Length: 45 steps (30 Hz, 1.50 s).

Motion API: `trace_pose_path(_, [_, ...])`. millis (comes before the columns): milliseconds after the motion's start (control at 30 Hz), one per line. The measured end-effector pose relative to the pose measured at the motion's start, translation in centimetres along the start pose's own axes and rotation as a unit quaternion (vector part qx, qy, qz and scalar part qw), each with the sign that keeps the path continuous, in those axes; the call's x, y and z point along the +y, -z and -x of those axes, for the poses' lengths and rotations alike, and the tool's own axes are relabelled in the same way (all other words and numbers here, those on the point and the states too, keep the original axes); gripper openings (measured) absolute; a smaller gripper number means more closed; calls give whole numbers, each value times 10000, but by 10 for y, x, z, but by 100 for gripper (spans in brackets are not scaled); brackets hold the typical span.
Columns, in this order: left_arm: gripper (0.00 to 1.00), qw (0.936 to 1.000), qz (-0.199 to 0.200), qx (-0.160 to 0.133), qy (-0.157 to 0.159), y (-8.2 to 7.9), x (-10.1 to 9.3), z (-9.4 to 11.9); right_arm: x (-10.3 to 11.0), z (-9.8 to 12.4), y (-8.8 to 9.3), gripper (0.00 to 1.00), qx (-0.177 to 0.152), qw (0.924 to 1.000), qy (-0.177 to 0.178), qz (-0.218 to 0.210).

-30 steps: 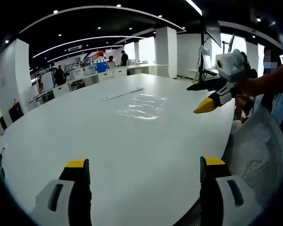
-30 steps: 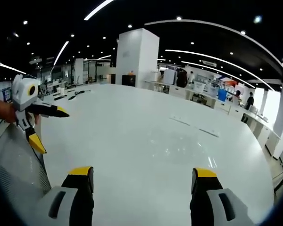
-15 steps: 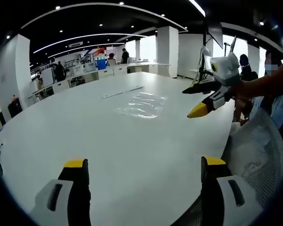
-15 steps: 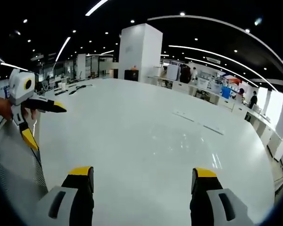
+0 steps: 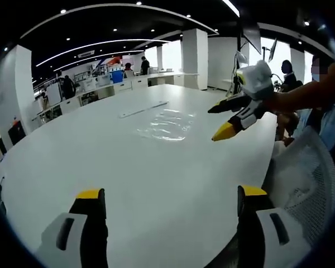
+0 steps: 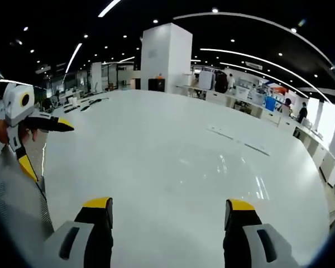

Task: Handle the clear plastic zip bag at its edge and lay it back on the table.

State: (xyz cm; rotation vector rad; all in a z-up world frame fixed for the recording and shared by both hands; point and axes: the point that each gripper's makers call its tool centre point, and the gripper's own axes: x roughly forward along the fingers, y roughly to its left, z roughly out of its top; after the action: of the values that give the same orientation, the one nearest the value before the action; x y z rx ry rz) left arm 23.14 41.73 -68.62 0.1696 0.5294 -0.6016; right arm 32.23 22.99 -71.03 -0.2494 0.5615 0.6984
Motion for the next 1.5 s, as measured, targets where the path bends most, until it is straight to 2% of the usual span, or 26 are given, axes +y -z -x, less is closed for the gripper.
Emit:
trace_pose_path(1033, [95, 10000, 1, 51, -17, 2, 1, 3, -3, -38, -17, 65, 203, 9997, -104, 52])
trace_pose_path(1500, [95, 10000, -28, 74, -11, -1, 0, 1, -8, -49, -12, 55, 405, 9991, -113, 63])
